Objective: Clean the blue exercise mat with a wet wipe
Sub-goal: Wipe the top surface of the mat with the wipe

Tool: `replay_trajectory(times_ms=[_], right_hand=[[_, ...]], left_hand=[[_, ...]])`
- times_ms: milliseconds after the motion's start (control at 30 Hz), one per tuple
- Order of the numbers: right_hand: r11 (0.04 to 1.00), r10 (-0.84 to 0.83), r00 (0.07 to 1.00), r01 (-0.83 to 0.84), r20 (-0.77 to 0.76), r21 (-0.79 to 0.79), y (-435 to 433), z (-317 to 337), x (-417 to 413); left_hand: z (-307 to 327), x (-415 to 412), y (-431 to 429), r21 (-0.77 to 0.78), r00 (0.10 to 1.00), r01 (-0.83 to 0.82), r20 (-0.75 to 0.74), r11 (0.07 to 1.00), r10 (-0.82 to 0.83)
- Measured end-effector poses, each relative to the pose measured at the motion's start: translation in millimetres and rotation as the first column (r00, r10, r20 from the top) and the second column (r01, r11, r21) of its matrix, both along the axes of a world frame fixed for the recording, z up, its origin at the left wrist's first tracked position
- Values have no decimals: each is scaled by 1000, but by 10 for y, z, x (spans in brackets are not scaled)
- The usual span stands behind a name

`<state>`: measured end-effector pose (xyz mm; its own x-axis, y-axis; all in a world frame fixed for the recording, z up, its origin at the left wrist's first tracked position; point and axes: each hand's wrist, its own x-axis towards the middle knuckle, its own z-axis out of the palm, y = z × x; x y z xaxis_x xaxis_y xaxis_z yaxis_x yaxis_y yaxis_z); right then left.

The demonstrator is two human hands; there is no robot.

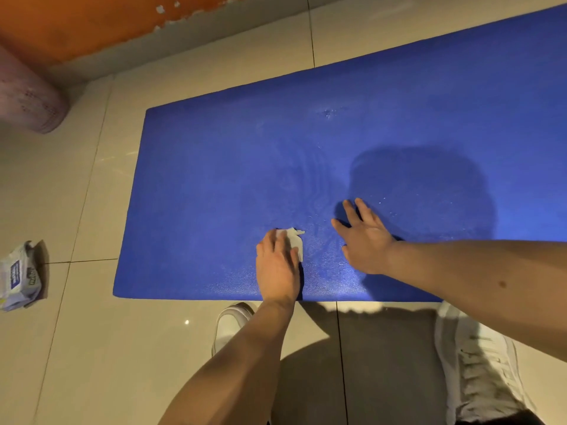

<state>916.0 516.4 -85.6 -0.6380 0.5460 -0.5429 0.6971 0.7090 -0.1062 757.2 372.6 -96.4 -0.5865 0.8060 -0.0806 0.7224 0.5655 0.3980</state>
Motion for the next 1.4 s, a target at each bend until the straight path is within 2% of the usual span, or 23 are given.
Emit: replay_trajectory(times_ms=[133,267,333,467,633,767,900,933,1000,1067,1167,1233,1300,1333,1400], right_hand=[[999,-33,996,33,-80,-13,-53,1,44],[999,47,994,-44,-103,31,-105,33,81],[996,84,991,-80,-100,44,-113,20,73],[993,108,990,-103,-94,63,-69,0,9],[993,97,990,-89,-101,75,-62,-23,-62],[992,101,987,-90,-124,91,-67,-61,-42],[992,110,982,-99,-151,79,-64,-100,-25],[992,106,979,-94,-175,80,-61,-114,-17],[994,89,976,-75,-198,77,-49,-108,-6],[993,107,974,-96,-199,65,-20,-114,7],[990,140,976,-134,-167,42,31,-104,55],[990,141,977,-136,-163,42,36,-103,64],[991,128,980,-122,-152,46,18,-104,52],[991,132,982,-126,-137,51,8,-99,40],[989,140,984,-134,-110,57,-5,-81,10]], left_hand=[[-95,67,-22,-43,999,-20,36,999,22],[-112,69,-24,-43,1000,-17,25,999,18],[-103,28,-16,-8,999,-35,19,999,35],[-142,9,-7,65,993,-69,100,996,62],[-206,-103,35,-5,994,61,89,998,-60],[-169,-202,154,-65,997,-2,81,998,8],[-62,-273,132,-22,988,-11,153,1000,14],[-23,-330,122,-4,985,-29,170,1000,30],[18,-582,122,6,968,-183,176,983,179],[23,-860,154,-4,936,-340,95,940,339],[-50,-901,261,-32,907,-417,50,908,418],[-79,-595,382,6,936,-349,53,937,348],[-179,-270,472,71,971,-190,158,979,177],[-274,-186,504,60,976,-123,189,991,110],[-390,-173,557,23,981,-89,173,996,84]])
